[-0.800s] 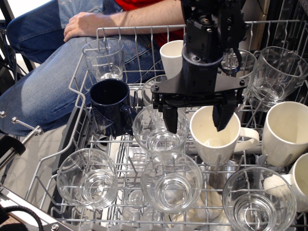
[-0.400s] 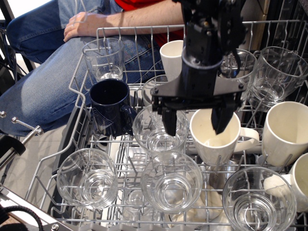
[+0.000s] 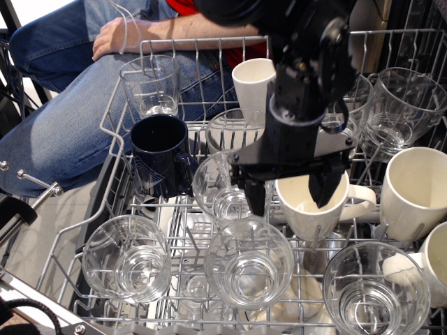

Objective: Pick up glass cup

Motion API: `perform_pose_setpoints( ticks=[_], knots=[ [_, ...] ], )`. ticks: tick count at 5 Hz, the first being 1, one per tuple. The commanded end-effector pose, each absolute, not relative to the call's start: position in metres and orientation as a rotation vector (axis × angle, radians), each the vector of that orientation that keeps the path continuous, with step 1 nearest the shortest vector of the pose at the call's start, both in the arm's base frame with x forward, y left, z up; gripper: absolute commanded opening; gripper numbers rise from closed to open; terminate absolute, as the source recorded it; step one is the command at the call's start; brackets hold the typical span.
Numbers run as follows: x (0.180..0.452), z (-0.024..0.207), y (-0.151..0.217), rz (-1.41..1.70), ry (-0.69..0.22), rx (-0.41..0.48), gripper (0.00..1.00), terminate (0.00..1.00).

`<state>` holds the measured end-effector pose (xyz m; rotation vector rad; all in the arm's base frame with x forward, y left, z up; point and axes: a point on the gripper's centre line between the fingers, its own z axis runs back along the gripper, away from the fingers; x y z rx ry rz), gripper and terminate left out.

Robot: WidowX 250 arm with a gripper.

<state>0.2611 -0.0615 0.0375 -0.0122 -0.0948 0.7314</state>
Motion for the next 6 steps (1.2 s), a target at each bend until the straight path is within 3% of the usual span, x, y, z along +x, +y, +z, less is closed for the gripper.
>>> perform_pose_setpoints(
  ticks=[1, 6],
  knots=[
    [0.282, 0.01, -0.063, 0.788, -0.15, -0.051, 1.0, 0.0],
    [0.26, -0.06, -0.062, 0.923, -0.261, -0.003, 1.0, 0.0]
  ],
)
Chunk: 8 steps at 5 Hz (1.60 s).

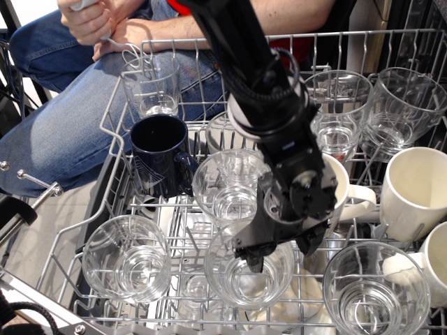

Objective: Pick up glass cup

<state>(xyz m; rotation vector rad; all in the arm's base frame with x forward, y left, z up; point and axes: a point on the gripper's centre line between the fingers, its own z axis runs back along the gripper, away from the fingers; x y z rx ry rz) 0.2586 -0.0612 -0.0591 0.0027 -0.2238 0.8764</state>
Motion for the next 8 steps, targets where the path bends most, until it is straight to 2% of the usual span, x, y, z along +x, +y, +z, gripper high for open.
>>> perform_pose_setpoints(
  ticks=[1, 2, 4, 5, 6, 8],
  knots=[
    [0.256, -0.076, -0.061, 0.989, -0.293, 0.011, 1.0, 0.0],
    [0.251, -0.072, -0.064, 1.036, -0.267, -0.002, 0.0, 0.0],
    [0.258, -0.067, -0.066, 1.065, -0.258, 0.014, 0.0, 0.0],
    [0.26, -0.066, -0.069, 1.073, -0.259, 0.069, 0.0, 0.0],
    [0.266, -0.055, -0.067, 1.073, -0.24, 0.071, 0.0, 0.0],
    [0.286, -0.002, -0.059, 1.035, -0.131, 0.119, 0.0, 0.0]
  ],
)
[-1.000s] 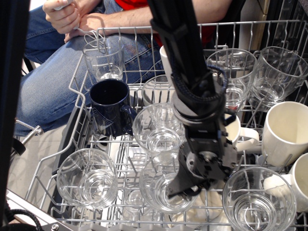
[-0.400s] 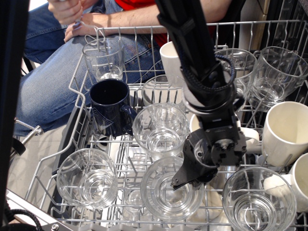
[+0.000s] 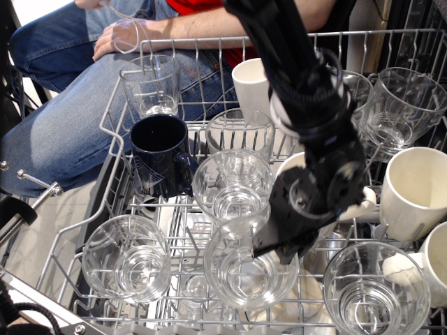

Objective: Pick up glass cup

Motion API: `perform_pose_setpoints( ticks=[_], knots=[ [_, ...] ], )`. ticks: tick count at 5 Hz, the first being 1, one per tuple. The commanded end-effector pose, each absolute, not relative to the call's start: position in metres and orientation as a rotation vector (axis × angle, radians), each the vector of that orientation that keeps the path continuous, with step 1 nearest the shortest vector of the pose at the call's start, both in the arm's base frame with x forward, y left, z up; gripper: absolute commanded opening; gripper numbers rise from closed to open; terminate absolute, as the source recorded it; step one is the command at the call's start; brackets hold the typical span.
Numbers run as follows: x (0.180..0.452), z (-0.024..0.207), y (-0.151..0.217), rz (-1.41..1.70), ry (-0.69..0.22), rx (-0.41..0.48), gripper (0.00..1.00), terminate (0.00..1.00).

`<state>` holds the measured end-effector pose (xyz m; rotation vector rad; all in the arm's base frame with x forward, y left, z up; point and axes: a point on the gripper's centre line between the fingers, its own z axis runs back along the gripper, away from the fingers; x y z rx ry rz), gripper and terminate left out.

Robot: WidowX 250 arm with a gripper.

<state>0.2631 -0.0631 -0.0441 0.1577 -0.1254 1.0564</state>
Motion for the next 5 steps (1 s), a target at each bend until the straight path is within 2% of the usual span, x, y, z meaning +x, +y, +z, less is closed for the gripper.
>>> perform_pose_setpoints(
  ticks=[1, 3, 4, 5],
  knots=[
    [0.292, 0.024, -0.064, 1.004, -0.116, 0.166, 0.0, 0.0],
    [0.288, 0.099, -0.064, 0.867, -0.157, 0.159, 0.0, 0.0],
    [0.264, 0.11, -0.07, 0.821, -0.12, 0.155, 0.0, 0.0],
    [0.264, 0.113, -0.071, 0.787, -0.117, 0.165, 0.0, 1.0]
  ],
)
